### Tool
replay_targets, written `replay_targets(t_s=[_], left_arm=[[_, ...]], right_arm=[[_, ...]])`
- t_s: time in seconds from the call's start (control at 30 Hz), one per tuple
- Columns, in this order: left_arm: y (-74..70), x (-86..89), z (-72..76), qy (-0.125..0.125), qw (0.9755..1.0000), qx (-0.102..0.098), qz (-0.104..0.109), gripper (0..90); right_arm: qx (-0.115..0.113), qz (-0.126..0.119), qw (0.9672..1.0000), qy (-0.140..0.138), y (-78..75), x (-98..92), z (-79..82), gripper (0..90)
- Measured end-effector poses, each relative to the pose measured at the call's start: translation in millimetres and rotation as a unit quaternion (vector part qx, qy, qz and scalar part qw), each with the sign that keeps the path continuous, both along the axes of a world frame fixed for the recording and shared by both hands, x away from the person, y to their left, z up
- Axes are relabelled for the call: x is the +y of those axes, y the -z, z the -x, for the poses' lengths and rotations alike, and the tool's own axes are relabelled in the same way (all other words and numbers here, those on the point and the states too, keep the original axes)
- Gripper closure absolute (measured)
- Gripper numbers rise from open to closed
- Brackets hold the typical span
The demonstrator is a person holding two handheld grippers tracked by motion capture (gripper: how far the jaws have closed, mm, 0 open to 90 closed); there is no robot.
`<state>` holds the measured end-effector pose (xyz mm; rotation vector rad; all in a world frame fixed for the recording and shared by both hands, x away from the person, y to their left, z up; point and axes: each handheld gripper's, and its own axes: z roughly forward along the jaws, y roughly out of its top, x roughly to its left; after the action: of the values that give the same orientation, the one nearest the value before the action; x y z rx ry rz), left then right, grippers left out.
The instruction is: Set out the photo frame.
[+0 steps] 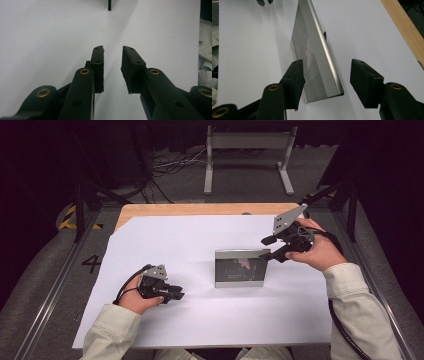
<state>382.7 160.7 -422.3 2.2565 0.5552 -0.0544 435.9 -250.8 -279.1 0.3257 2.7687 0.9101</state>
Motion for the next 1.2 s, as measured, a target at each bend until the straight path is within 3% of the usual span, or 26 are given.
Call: replay_targets(t_s=[0.53, 0.8, 1.2], left_arm=[[-1.0, -3.2, -5.7, 0.002, 1.0, -0.003, -0.001, 69.1], [-0.8, -2.3, -5.4, -0.003, 1.0, -0.002, -0.001, 67.7], [0.1, -1.6, -5.5, -0.008, 1.0, -0.003, -0.002, 65.7]], right_arm=[[-0.006, -0.018, 0.9986, 0.049, -0.2, -32.4, 22.5, 40.1], [-0.003, -0.051, 0.9943, 0.094, 12.9, -50.3, 31.1, 39.1], [0.005, -0.086, 0.9885, 0.125, 42.9, -67.1, 45.4, 38.5]])
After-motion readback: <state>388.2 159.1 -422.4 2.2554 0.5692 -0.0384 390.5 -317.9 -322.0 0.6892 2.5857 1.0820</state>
